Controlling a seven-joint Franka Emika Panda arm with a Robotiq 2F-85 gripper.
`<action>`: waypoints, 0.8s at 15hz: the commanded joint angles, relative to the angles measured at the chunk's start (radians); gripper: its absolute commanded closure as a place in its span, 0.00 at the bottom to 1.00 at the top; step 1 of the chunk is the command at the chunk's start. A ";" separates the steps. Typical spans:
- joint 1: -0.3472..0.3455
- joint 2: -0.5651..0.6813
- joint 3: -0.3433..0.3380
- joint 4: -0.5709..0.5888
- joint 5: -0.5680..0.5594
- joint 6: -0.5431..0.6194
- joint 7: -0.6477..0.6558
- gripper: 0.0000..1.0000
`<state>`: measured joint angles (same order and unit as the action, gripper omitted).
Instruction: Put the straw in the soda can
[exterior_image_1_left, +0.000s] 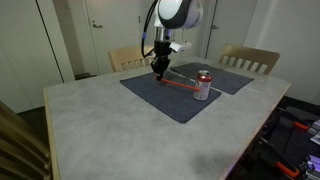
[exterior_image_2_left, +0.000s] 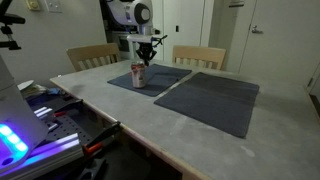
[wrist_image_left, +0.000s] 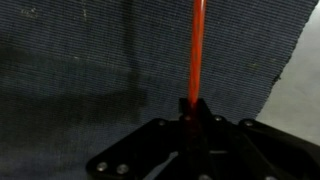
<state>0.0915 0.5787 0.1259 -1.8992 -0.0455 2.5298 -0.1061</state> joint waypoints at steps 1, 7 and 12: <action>-0.044 -0.102 0.043 -0.070 0.053 -0.026 -0.082 0.98; -0.119 -0.229 0.117 -0.148 0.235 -0.017 -0.253 0.98; -0.150 -0.340 0.136 -0.229 0.391 -0.008 -0.375 0.98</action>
<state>-0.0254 0.3279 0.2384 -2.0471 0.2658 2.5188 -0.4012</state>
